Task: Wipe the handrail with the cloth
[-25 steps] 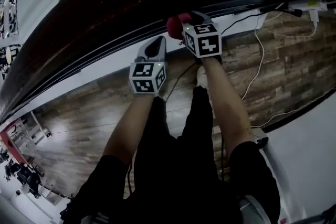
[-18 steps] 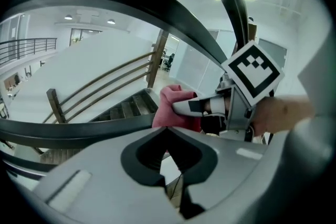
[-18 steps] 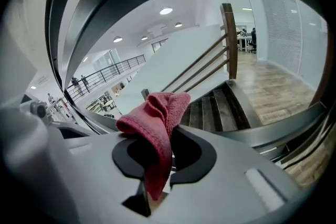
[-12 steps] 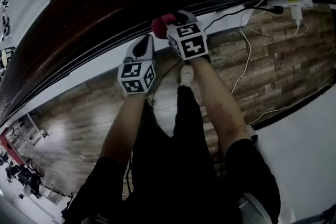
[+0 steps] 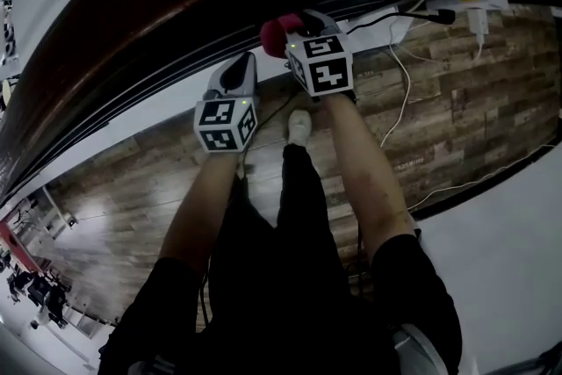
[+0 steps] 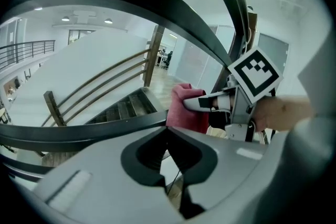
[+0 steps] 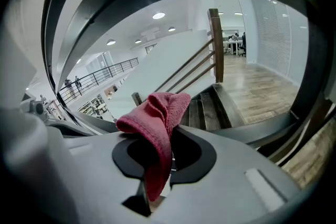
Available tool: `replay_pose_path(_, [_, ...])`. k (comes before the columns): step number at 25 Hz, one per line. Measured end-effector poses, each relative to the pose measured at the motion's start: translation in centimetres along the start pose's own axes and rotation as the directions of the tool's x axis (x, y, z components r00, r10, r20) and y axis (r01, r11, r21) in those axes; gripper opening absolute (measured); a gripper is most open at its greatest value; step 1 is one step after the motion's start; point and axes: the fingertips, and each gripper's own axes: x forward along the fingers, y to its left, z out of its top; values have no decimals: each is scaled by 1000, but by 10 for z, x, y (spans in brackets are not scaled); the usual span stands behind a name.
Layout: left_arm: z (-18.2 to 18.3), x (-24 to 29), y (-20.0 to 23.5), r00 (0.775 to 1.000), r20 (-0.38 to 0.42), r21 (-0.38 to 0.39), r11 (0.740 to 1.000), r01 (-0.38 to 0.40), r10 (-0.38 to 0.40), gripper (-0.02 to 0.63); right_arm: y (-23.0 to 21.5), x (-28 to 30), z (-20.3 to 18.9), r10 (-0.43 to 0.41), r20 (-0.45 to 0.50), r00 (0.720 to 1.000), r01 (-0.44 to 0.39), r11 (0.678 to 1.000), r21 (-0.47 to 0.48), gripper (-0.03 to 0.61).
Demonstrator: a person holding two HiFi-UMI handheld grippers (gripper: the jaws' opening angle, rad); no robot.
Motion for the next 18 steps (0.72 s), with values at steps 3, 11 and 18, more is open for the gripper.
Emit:
replay_pose_path(3, [0,6,-7,1000,-7,6,1000,-2,2,-2,-12,-5,0,-15,17,1000,15,1000,-10,55])
replay_pose_path(11, [7,22,-34,999,8,-4,999,33,-33,-2,-44,-19,1,-76,30,997,77,997,-16,55])
replay_pose_path(18, [12,34,-48,999,15,-5,999,53,-53,-1,-77,-35,5,-147,40,988,148,989,-17,54])
